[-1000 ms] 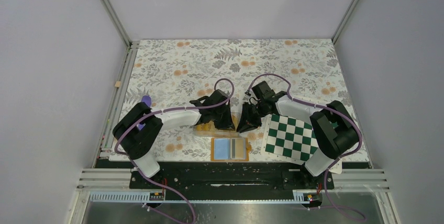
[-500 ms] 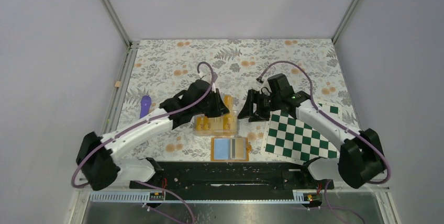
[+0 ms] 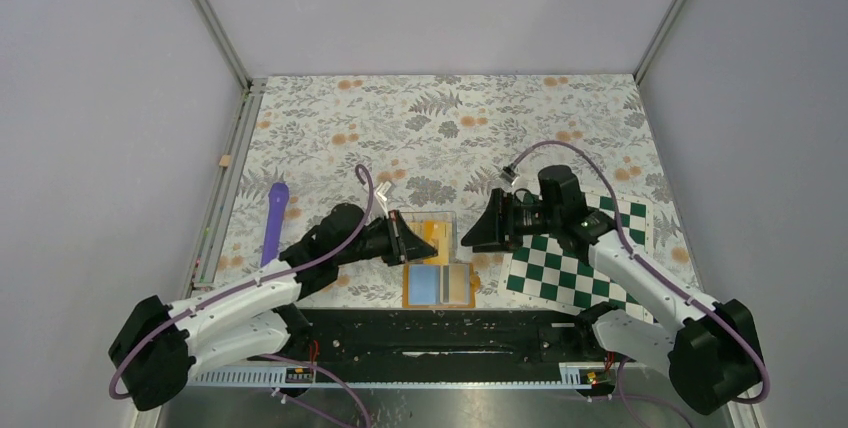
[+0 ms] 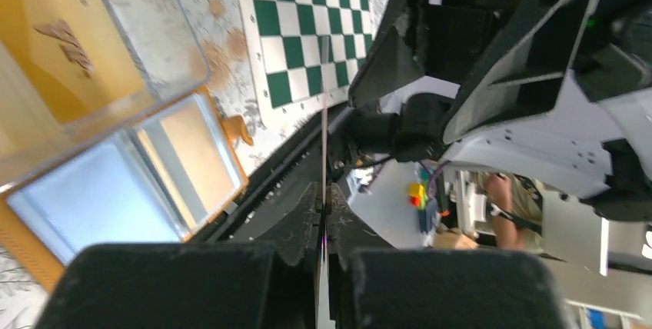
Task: Put the credit cards into the card holder
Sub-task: Pick up the credit card from the storage box.
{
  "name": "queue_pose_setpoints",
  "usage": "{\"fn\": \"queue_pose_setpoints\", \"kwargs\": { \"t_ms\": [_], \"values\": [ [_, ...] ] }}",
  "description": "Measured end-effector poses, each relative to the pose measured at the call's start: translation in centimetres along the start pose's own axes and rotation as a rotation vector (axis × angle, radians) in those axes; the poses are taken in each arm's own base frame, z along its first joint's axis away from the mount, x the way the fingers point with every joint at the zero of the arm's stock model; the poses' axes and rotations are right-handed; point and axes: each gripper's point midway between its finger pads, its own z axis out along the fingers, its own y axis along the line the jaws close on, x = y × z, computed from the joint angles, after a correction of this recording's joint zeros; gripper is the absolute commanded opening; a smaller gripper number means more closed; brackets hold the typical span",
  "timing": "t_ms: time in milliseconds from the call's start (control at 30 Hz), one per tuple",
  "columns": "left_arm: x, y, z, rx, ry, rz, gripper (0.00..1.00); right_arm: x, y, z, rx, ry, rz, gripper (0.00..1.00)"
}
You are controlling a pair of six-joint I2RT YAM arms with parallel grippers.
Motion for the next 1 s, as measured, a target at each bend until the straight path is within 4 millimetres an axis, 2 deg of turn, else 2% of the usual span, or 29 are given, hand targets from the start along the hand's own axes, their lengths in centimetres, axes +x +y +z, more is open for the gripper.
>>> {"fn": "queue_pose_setpoints", "kwargs": {
  "t_ms": [100,200,300,433,533,600,633,667,767,833,867,1000],
  "values": [
    [1.3,-0.2,0.0,0.063,0.026,-0.048,0.0,1.1,0.1,0.5,-0.086,0.029,0.063,0.66],
    [1.4,-1.7,0.0,0.136,0.026,-0.066,0.0,1.7,0.4,0.7,-0.15,0.053,0.11,0.63],
    [1.1,-3.7,-0.3,0.219,0.015,-0.059,0.0,1.4,1.5,0.8,-0.207,0.063,0.111,0.56],
    [1.0,-4.7,-0.3,0.264,0.017,-0.055,0.0,1.0,2.8,1.0,-0.263,0.068,0.102,0.46],
    [1.2,-4.9,0.0,0.271,0.028,-0.066,0.0,0.4,3.8,1.2,-0.302,0.067,0.106,0.33],
    [1.4,-4.8,0.2,0.271,0.034,-0.07,0.0,0.2,4.4,1.3,-0.329,0.066,0.103,0.13],
    [1.4,-4.9,0.2,0.273,0.034,-0.072,0.03,0.1,4.7,1.3,-0.339,0.068,0.102,0.0],
    [1.3,-5.0,0.1,0.279,0.033,-0.073,0.08,0.1,4.8,1.3,-0.344,0.068,0.102,0.0],
    [1.1,-5.5,-0.1,0.295,0.026,-0.076,0.38,0.1,5.1,1.3,-0.356,0.067,0.101,0.0],
    [1.1,-5.2,-0.1,0.288,0.019,-0.076,0.5,0.1,5.2,1.3,-0.357,0.069,0.101,0.0],
    [1.2,-5.0,-0.1,0.281,0.017,-0.078,0.54,0.2,5.1,1.3,-0.353,0.07,0.101,0.0],
    [1.3,-3.4,-0.5,0.223,-0.015,-0.096,0.55,1.0,4.1,1.3,-0.3,0.074,0.087,0.0]
  ]
}}
